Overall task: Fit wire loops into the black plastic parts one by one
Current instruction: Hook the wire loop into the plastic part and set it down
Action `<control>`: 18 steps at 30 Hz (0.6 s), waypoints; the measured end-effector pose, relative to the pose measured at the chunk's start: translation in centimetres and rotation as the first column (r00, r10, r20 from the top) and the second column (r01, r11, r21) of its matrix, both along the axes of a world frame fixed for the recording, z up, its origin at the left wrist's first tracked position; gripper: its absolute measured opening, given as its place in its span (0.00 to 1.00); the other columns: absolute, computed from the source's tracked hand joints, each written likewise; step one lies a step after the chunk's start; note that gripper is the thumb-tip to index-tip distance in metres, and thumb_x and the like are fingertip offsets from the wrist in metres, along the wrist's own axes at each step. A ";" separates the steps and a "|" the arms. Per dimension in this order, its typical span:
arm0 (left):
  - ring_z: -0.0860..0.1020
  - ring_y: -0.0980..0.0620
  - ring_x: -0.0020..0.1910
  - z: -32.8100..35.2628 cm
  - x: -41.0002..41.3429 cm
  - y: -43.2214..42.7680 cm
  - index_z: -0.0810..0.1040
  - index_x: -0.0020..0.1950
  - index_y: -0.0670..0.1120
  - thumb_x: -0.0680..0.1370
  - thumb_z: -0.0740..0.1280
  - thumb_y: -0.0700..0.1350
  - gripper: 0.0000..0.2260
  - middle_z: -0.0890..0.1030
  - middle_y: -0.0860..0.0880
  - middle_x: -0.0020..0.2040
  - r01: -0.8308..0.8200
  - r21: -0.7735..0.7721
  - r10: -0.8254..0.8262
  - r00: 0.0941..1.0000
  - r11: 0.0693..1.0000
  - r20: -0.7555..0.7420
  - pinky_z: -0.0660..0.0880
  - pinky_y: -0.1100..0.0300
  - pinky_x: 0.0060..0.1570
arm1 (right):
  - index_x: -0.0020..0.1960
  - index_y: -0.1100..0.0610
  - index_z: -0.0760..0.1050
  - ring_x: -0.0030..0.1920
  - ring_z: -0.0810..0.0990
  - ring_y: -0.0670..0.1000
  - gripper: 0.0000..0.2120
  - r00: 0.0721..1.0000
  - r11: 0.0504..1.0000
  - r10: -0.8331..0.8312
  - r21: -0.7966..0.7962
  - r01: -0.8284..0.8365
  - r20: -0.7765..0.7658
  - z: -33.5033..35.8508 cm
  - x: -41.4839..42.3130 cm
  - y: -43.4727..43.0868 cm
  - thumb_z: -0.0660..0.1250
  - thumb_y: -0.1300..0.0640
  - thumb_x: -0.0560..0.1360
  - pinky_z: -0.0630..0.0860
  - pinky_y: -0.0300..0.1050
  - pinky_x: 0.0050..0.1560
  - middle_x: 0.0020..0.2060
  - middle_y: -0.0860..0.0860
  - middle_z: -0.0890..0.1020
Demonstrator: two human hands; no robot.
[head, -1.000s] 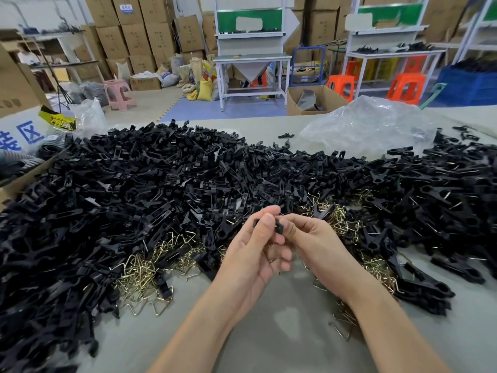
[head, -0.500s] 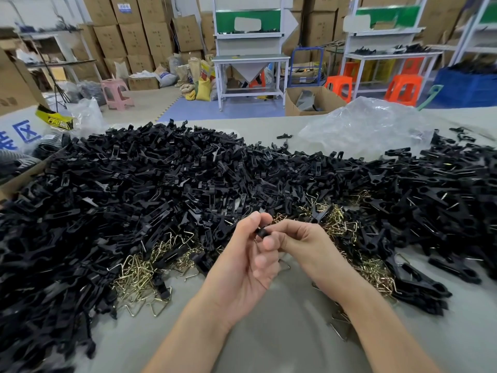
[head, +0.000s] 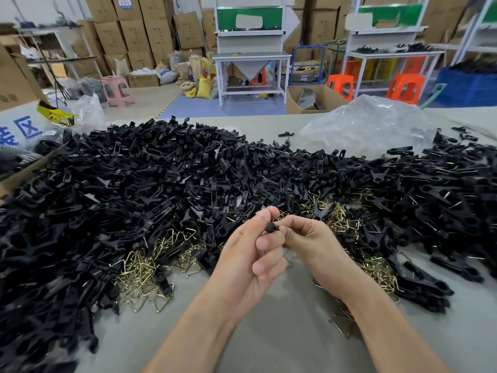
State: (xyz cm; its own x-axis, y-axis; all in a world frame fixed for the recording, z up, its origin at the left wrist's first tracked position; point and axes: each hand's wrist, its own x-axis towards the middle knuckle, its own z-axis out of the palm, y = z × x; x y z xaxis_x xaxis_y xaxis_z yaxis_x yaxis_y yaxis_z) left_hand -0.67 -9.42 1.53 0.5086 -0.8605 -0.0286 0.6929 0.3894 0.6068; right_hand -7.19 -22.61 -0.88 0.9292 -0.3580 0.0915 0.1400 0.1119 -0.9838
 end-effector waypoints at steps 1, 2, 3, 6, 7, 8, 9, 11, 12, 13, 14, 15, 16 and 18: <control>0.63 0.61 0.16 0.0 0.0 0.0 0.81 0.46 0.46 0.78 0.64 0.47 0.08 0.67 0.54 0.27 0.003 -0.008 -0.003 1.000 1.000 -0.001 0.63 0.67 0.16 | 0.49 0.61 0.82 0.39 0.82 0.48 0.09 1.000 1.000 0.000 -0.008 0.000 0.001 0.0 0.0 0.0 0.68 0.56 0.76 0.79 0.38 0.41 0.39 0.55 0.84; 0.63 0.61 0.16 0.0 0.0 0.0 0.81 0.46 0.46 0.79 0.64 0.47 0.08 0.66 0.54 0.27 0.012 -0.019 -0.012 1.000 1.000 0.002 0.63 0.67 0.16 | 0.48 0.61 0.81 0.40 0.82 0.48 0.09 1.000 1.000 0.002 -0.018 -0.002 0.002 -0.1 0.0 0.0 0.68 0.56 0.76 0.78 0.38 0.42 0.39 0.55 0.84; 0.63 0.61 0.17 0.0 0.0 0.1 0.81 0.45 0.46 0.80 0.63 0.47 0.09 0.66 0.54 0.27 0.024 -0.029 -0.024 1.000 0.999 0.012 0.63 0.67 0.17 | 0.48 0.61 0.81 0.40 0.82 0.48 0.08 1.000 1.000 0.006 -0.024 -0.006 0.003 -0.1 0.0 0.0 0.68 0.56 0.76 0.78 0.37 0.42 0.39 0.55 0.83; 0.63 0.61 0.17 0.1 -0.1 0.0 0.80 0.45 0.46 0.79 0.63 0.46 0.08 0.66 0.54 0.27 0.033 -0.037 -0.031 0.998 0.999 0.050 0.63 0.67 0.17 | 0.48 0.62 0.80 0.39 0.82 0.46 0.08 1.000 1.000 0.007 0.015 -0.008 0.010 -0.2 0.1 0.1 0.67 0.57 0.77 0.78 0.36 0.41 0.38 0.53 0.84; 0.63 0.61 0.17 0.0 -0.1 0.0 0.79 0.45 0.46 0.79 0.63 0.46 0.08 0.66 0.54 0.27 0.028 -0.039 -0.026 0.998 0.999 0.057 0.63 0.67 0.18 | 0.48 0.61 0.80 0.38 0.82 0.46 0.08 1.000 1.000 0.008 0.023 -0.009 0.008 -0.2 0.1 0.1 0.67 0.57 0.77 0.78 0.36 0.40 0.37 0.52 0.84; 0.63 0.61 0.17 0.0 -0.1 0.0 0.80 0.44 0.46 0.79 0.63 0.46 0.08 0.66 0.54 0.27 0.023 -0.044 -0.020 0.998 0.999 0.061 0.63 0.67 0.18 | 0.47 0.61 0.80 0.36 0.81 0.45 0.07 1.000 1.000 0.012 0.022 -0.012 0.006 -0.2 0.1 0.2 0.67 0.56 0.76 0.77 0.35 0.39 0.36 0.51 0.84; 0.63 0.61 0.17 -0.1 -0.1 0.0 0.80 0.44 0.46 0.80 0.62 0.47 0.09 0.66 0.54 0.27 0.019 -0.048 -0.016 0.998 0.999 0.063 0.63 0.67 0.18 | 0.46 0.60 0.80 0.35 0.81 0.44 0.07 1.000 1.000 0.017 0.021 -0.017 0.005 -0.2 0.1 0.2 0.67 0.56 0.76 0.76 0.34 0.38 0.35 0.50 0.83; 0.64 0.61 0.17 -0.1 -0.1 -0.1 0.80 0.43 0.47 0.79 0.63 0.47 0.09 0.67 0.55 0.26 0.022 -0.052 -0.018 0.997 0.998 0.078 0.64 0.67 0.18 | 0.46 0.60 0.80 0.36 0.81 0.45 0.07 1.000 0.999 0.023 0.035 -0.023 0.009 -0.2 0.1 0.2 0.67 0.56 0.76 0.77 0.35 0.39 0.36 0.50 0.84; 0.64 0.61 0.17 -0.2 -0.1 -0.2 0.80 0.43 0.46 0.79 0.64 0.47 0.08 0.67 0.55 0.26 0.028 -0.054 -0.023 0.996 0.998 0.089 0.65 0.67 0.19 | 0.47 0.60 0.81 0.39 0.82 0.47 0.08 1.000 0.999 0.026 0.040 -0.026 0.013 -0.2 0.1 0.1 0.67 0.55 0.76 0.78 0.37 0.42 0.38 0.52 0.84; 0.64 0.61 0.17 -0.2 -0.1 -0.2 0.79 0.43 0.46 0.79 0.65 0.47 0.08 0.67 0.55 0.26 0.037 -0.056 -0.032 0.995 0.998 0.093 0.65 0.67 0.19 | 0.47 0.59 0.81 0.41 0.83 0.49 0.08 0.999 0.999 0.027 0.041 -0.028 0.017 -0.2 0.1 0.2 0.68 0.55 0.76 0.79 0.39 0.45 0.40 0.54 0.85; 0.64 0.61 0.17 -0.3 -0.1 -0.2 0.79 0.43 0.46 0.79 0.65 0.47 0.07 0.67 0.55 0.26 0.045 -0.059 -0.040 0.995 0.997 0.088 0.65 0.67 0.19 | 0.47 0.58 0.82 0.43 0.83 0.50 0.08 0.999 0.999 0.027 0.043 -0.028 0.020 -0.2 0.1 0.2 0.68 0.54 0.75 0.80 0.41 0.47 0.42 0.55 0.85; 0.64 0.61 0.18 -0.4 0.0 -0.2 0.79 0.44 0.46 0.79 0.65 0.47 0.08 0.67 0.55 0.26 0.048 -0.063 -0.043 0.996 0.997 0.076 0.65 0.67 0.19 | 0.47 0.56 0.83 0.45 0.83 0.51 0.08 0.999 0.999 0.025 0.044 -0.026 0.022 -0.3 0.1 0.2 0.68 0.54 0.75 0.80 0.41 0.48 0.43 0.56 0.85; 0.64 0.61 0.18 -0.5 0.0 -0.2 0.80 0.45 0.46 0.80 0.64 0.48 0.08 0.68 0.54 0.26 0.042 -0.064 -0.039 0.998 0.997 0.059 0.65 0.67 0.19 | 0.46 0.55 0.84 0.45 0.83 0.51 0.08 1.000 0.999 0.021 0.039 -0.022 0.021 -0.3 0.1 0.3 0.68 0.53 0.75 0.80 0.41 0.48 0.43 0.55 0.85; 0.64 0.59 0.18 -0.7 0.3 -0.2 0.80 0.46 0.46 0.79 0.65 0.49 0.08 0.68 0.52 0.26 0.016 -0.047 -0.015 1.000 0.999 0.023 0.64 0.66 0.18 | 0.46 0.54 0.85 0.43 0.83 0.49 0.08 1.000 1.000 0.012 0.026 -0.013 0.019 -0.3 0.2 0.4 0.68 0.52 0.75 0.79 0.39 0.46 0.42 0.54 0.86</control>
State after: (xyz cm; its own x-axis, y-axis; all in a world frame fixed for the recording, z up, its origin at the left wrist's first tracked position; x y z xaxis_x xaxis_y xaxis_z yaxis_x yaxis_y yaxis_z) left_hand -0.41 -9.66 0.80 0.4952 -0.8685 0.0237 0.6852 0.4071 0.6039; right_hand -6.98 -22.20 -1.15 0.9319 -0.3486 0.0999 0.1569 0.1391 -0.9778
